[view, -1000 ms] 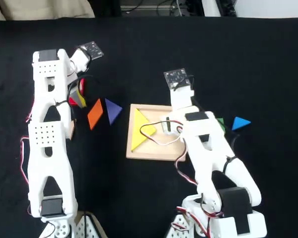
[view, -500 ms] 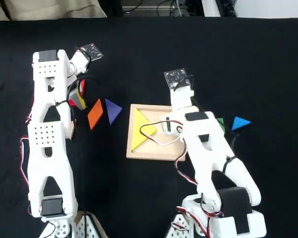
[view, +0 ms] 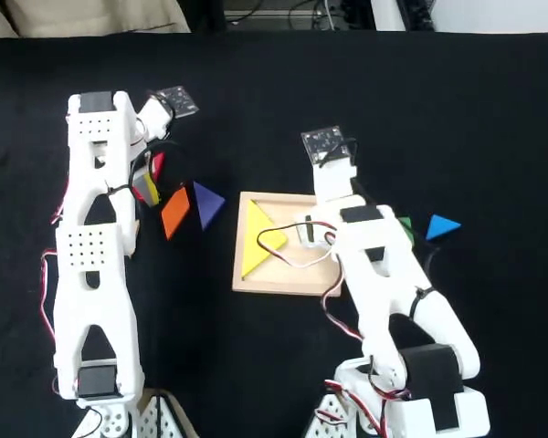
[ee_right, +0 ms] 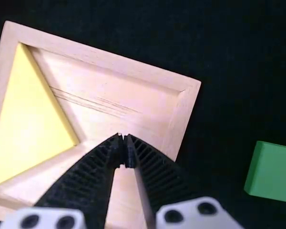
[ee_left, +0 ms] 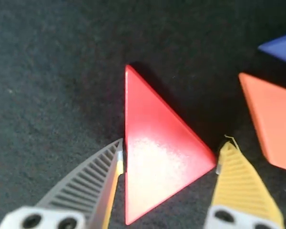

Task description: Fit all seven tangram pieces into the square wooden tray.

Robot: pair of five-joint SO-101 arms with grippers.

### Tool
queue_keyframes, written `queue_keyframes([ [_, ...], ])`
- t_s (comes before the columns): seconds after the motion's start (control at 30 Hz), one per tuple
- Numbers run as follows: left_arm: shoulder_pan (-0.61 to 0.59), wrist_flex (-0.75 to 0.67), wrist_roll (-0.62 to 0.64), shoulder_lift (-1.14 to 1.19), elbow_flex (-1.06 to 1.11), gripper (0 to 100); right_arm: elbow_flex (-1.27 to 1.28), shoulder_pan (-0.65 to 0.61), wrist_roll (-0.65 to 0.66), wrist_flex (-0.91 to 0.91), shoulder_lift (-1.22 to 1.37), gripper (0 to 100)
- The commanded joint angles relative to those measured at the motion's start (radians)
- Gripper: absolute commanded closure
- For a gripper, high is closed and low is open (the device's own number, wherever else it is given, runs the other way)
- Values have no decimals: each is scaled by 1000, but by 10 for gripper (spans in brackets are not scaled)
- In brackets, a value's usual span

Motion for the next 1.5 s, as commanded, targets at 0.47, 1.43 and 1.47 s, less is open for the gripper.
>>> queue_keyframes([
  [0.47,58,120,147,-94,-96,712,-7,17,8,-11,-41,987],
  [1.43,489,-120,1536,-1209,1112,712,-68,434,-166,-77,-42,987],
  [1.47,516,-129,1591,-1212,1135,712,-67,439,-166,-84,-42,987],
])
